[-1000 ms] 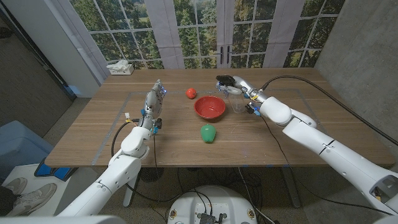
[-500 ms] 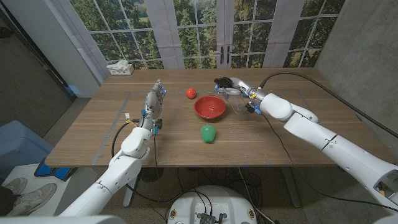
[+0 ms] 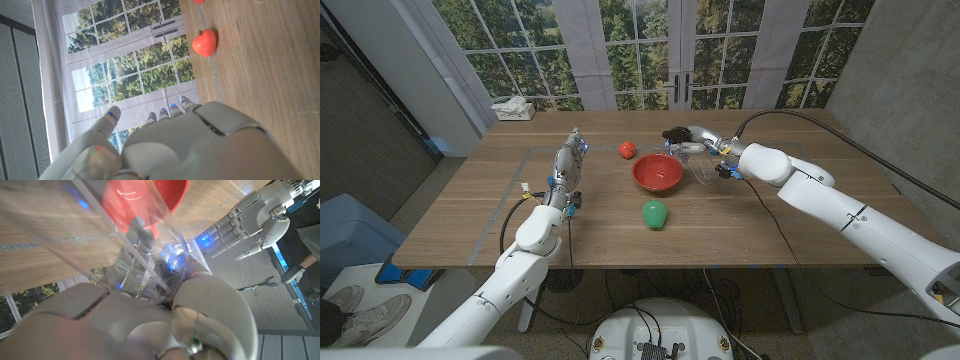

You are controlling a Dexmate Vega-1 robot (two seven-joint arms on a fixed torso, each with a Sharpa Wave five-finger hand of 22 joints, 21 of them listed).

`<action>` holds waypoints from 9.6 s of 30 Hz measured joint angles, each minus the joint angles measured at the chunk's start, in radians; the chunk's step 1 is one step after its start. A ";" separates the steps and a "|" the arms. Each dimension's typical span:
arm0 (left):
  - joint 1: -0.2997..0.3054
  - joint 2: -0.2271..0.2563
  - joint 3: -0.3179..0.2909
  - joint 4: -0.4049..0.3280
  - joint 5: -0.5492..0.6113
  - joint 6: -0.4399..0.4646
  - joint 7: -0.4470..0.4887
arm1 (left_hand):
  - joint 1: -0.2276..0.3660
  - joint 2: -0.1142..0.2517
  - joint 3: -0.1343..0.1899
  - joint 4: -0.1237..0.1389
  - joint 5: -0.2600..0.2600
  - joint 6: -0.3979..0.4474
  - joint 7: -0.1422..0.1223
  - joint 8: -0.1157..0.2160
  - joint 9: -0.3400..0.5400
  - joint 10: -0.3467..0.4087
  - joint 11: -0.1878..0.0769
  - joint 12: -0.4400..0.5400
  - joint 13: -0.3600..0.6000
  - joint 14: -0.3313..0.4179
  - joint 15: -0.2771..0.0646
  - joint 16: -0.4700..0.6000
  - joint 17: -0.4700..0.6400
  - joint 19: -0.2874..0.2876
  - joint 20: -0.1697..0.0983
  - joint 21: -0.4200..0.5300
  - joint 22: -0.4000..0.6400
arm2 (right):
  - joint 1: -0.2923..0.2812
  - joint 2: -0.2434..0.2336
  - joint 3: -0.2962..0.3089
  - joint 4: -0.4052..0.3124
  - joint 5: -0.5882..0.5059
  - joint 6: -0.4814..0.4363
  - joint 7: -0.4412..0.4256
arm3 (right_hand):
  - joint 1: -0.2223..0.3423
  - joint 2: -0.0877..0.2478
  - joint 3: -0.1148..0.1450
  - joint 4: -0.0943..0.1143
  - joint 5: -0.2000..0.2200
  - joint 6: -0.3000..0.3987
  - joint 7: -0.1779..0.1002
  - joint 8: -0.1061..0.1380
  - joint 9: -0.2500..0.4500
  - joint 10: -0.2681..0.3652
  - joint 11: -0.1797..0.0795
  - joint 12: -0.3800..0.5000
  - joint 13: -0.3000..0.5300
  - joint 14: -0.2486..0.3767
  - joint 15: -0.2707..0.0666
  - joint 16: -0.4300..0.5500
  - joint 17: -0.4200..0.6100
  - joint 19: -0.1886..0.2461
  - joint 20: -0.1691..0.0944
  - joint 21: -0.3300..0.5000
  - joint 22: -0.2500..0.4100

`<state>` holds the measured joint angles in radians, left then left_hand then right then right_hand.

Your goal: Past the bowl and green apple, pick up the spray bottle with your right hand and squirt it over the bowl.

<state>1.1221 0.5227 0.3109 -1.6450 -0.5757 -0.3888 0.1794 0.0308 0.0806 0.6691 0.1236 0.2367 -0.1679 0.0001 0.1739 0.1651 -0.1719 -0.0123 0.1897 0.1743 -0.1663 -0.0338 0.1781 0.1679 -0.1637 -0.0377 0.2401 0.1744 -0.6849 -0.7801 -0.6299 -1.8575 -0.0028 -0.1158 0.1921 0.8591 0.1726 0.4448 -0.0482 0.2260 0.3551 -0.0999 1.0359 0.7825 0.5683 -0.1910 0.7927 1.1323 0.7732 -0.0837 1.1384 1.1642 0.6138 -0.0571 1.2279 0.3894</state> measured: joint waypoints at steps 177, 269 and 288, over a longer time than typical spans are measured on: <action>-0.019 -0.016 0.007 0.018 0.000 0.004 0.010 | 0.000 0.000 0.000 0.000 0.000 0.000 0.000 0.000 0.000 0.000 0.000 0.000 0.000 0.000 0.000 0.000 0.000 0.009 -0.002 -0.026 0.000 | 0.240 0.041 -0.107 0.127 0.045 -0.139 0.213 | 0.194 -0.126 0.260 -0.093 0.445 0.358 0.225 0.430 0.442 0.315 0.143 0.759 0.102 0.248 0.079 0.023 -0.015 0.365 0.022 0.122 0.103; -0.045 -0.011 0.005 0.019 0.004 0.020 0.005 | 0.000 0.000 0.000 0.000 0.004 -0.004 -0.004 0.000 0.000 0.000 0.000 0.000 0.000 0.000 0.000 0.000 0.000 0.014 0.004 -0.033 0.000 | 0.077 0.107 0.057 0.313 0.144 0.238 -0.079 | -0.008 0.006 0.065 0.001 -0.045 0.012 0.162 0.187 0.202 -0.013 0.116 0.372 -0.102 -0.004 0.000 0.186 -0.015 0.032 -0.007 0.100 -0.133; -0.069 -0.010 0.009 0.033 0.003 0.031 -0.002 | 0.000 0.000 0.000 0.000 0.003 -0.004 -0.004 0.000 0.000 0.000 0.000 0.000 0.000 0.000 0.000 0.000 0.000 0.014 0.004 -0.033 0.000 | 0.040 0.169 0.108 0.441 0.176 0.377 -0.208 | -0.009 0.007 0.079 0.004 -0.045 0.012 0.162 0.187 0.202 -0.013 0.116 0.368 -0.099 -0.004 0.000 0.186 -0.015 0.023 -0.006 0.119 -0.151</action>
<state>1.0528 0.5129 0.3203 -1.6125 -0.5724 -0.3578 0.1774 0.0308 0.0806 0.6692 0.1238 0.2399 -0.1716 -0.0036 0.1739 0.1651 -0.1719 -0.0123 0.1897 0.1743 -0.1663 -0.0337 0.1781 0.1679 -0.1496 -0.0340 0.2068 0.1744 -0.6453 -0.6112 -0.5220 -1.4165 0.1731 0.2610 -0.0157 0.8501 0.1792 0.5234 -0.0440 0.1811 0.3674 0.0623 1.2227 0.9842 0.5551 -0.0746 1.1606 1.0336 0.7694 -0.0836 1.3244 1.1496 0.6366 -0.0628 1.3469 0.2385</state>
